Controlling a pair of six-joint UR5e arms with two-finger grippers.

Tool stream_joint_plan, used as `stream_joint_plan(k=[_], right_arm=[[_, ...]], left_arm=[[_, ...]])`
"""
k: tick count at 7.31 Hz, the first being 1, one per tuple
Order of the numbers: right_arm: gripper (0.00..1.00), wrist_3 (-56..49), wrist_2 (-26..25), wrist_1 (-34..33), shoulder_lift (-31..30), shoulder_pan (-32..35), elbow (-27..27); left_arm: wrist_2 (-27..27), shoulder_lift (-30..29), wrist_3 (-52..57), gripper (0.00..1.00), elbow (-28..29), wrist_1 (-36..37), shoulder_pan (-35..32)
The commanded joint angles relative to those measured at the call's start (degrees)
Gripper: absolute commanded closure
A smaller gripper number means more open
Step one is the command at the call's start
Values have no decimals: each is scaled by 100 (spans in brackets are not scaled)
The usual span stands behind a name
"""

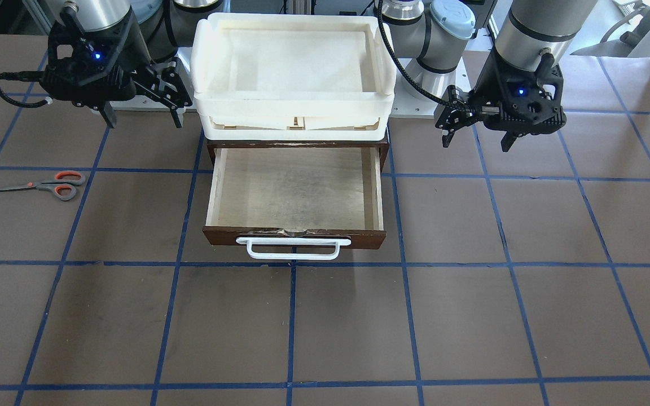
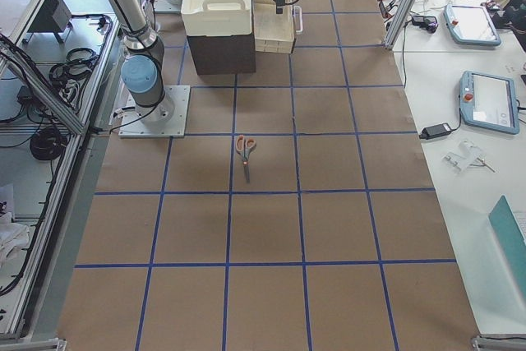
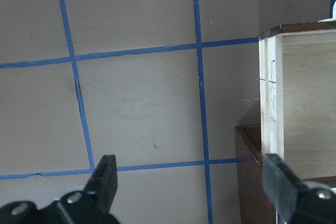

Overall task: Put scissors in drawer and close it
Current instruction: 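Move the right gripper outward and down toward the grey-orange scissors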

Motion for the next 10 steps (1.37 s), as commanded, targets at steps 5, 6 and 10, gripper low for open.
stream_joint_plan(k=[5, 6, 10], right_arm=[[0, -778, 52, 8, 14, -77, 9], [0, -1296, 52, 17, 14, -156, 18], [0, -4205, 52, 140, -205, -1111, 709]], left_arm=[[-5, -10, 13, 0, -2, 3, 0], [21, -10, 65, 0, -2, -6, 0], [30, -36, 66, 0, -11, 20, 0]])
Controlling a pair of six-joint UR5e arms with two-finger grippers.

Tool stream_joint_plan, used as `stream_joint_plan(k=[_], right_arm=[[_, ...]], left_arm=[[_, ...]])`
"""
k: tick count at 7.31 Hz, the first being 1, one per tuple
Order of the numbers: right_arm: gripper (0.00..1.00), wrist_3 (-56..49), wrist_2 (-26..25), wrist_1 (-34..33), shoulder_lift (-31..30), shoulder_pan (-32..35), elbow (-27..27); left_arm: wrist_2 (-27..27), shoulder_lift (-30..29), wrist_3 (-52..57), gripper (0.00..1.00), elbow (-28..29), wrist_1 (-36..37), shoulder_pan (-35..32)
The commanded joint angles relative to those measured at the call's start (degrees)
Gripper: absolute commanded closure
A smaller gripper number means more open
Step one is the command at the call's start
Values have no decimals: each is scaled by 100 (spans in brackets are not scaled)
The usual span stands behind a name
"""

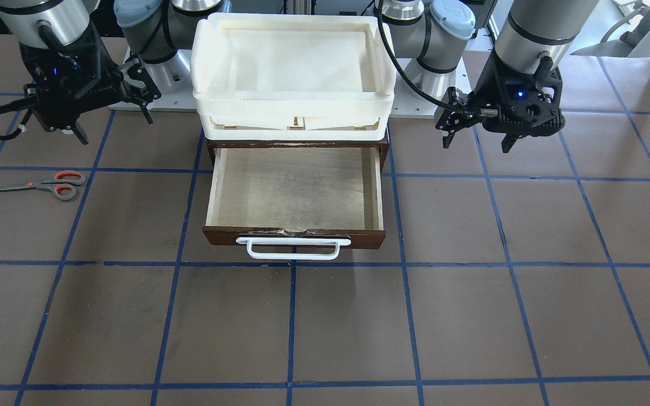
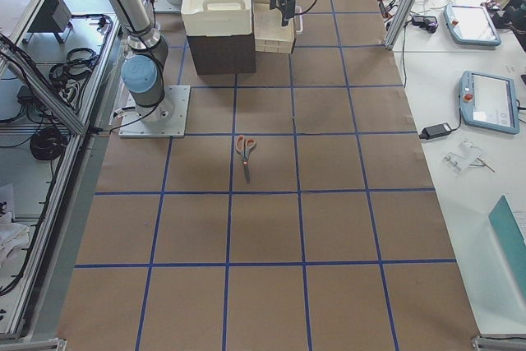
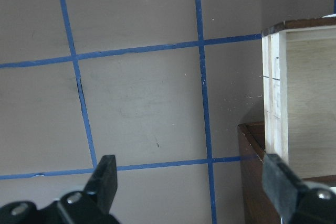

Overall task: Put scissors in drawer and close it
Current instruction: 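Move the right gripper outward and down toward the grey-orange scissors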

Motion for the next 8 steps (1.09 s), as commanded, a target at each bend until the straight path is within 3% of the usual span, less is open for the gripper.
stream_joint_plan(k=[1, 3, 6, 8], right_arm=[[0, -1497, 4, 28, -208, -712, 666], [1, -2946, -39, 19, -323, -1433, 1221], [1, -5188, -119, -24, -314, -3074, 1889], [0, -6969, -127, -941, -279, -4008, 2617]], left_arm=[[0, -54, 1, 0, 0, 23, 0], [0, -37, 1, 0, 0, 14, 0], [17, -20, 10, 0, 0, -4, 0], [26, -2, 10, 0, 0, -4, 0]])
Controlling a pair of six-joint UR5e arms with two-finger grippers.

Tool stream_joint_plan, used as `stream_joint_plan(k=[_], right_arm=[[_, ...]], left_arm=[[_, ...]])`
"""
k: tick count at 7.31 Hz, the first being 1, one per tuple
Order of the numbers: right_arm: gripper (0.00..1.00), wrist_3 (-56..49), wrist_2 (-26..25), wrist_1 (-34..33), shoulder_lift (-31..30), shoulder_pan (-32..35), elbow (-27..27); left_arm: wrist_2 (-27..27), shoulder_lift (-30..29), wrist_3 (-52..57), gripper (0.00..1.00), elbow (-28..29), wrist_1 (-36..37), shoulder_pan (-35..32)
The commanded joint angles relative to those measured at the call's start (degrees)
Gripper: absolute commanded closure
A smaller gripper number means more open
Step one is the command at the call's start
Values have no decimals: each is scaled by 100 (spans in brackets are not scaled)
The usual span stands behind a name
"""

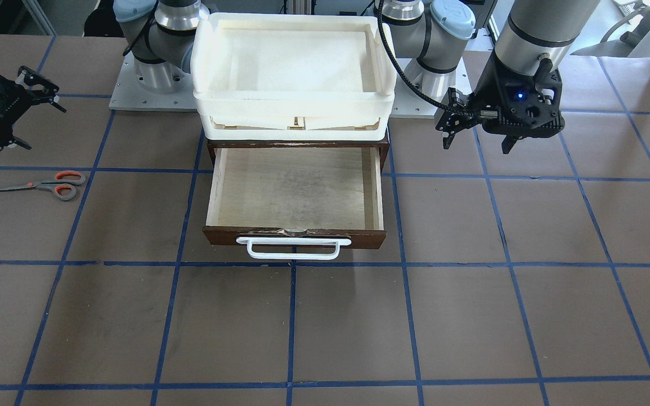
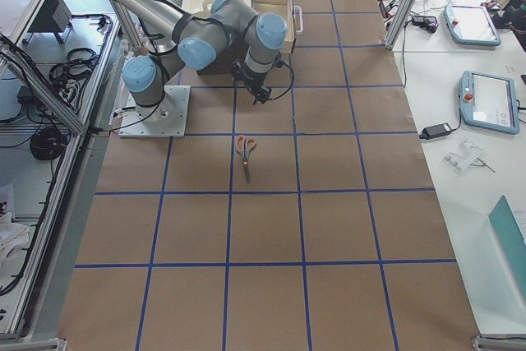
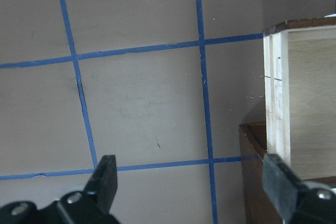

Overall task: Put scissors in drawer and close it
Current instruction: 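Lower the right gripper over the scissors handles and close on them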

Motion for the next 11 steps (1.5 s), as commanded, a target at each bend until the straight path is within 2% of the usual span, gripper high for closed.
stream_joint_plan(k=[1, 2, 5, 7, 8, 9, 11], right_arm=[[0, -1852, -48, -1295, 25, -873, 932], [0, -2538, -83, -2025, 34, -1024, 1285], [0, -3648, 91, -3538, 323, -1481, 1971], [0, -4239, 503, -3920, 673, -1719, 2097], [0, -4380, 566, -4304, 884, -1746, 2114], [0, -4477, 593, -4395, 973, -1746, 2149], [0, -4688, 620, -5148, 1027, -1746, 2482]], left_arm=[[8, 16, 0, 0, 0, -2, 0], [8, 7, 0, 0, 0, -2, 0], [8, 16, 0, 0, -9, -10, 0], [-1, 24, 0, 0, -26, -2, 0], [-1, 33, 0, 0, -61, 24, 0], [-9, 33, 0, 0, -62, 33, 0], [-1, 42, 0, 0, -70, 25, 0]])
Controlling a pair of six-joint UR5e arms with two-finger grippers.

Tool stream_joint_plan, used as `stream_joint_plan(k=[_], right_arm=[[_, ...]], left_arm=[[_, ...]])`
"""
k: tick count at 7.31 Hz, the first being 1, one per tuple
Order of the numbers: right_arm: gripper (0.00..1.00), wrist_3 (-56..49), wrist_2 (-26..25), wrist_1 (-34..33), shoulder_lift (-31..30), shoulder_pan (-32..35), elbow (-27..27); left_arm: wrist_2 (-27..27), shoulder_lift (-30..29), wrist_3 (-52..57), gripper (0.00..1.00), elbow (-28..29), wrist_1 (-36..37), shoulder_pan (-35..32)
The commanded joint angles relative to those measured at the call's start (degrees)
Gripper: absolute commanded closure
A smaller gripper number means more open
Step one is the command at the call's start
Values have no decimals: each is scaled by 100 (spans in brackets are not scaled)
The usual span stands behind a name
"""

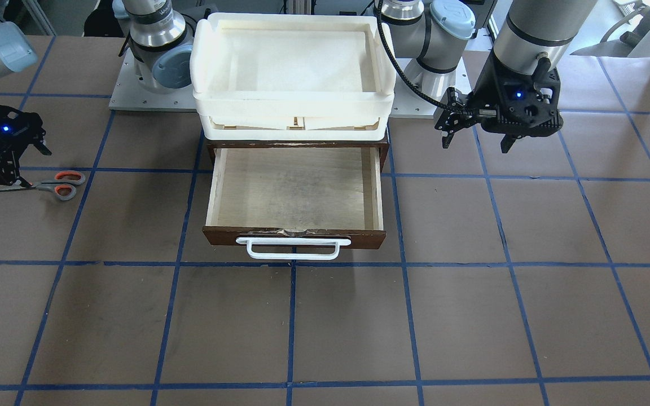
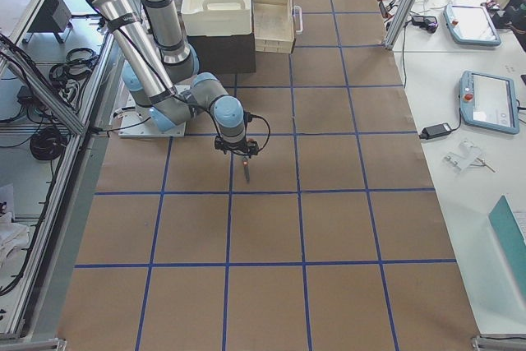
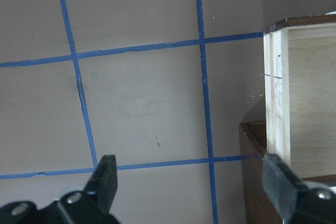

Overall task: Put scissors in drawer and close it
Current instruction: 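Lower the right gripper over the scissors handles and close on them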

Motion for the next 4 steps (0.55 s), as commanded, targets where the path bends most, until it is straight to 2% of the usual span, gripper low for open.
stream_joint_plan(k=[1, 4], right_arm=[[0, -422, 17, -434, 138, -4, 191], [1, -609, -62, -452, 191, 110, 173]], left_arm=[[6, 7, 0, 0, -8, -5, 0], [15, 7, 0, 0, -17, -5, 0]])
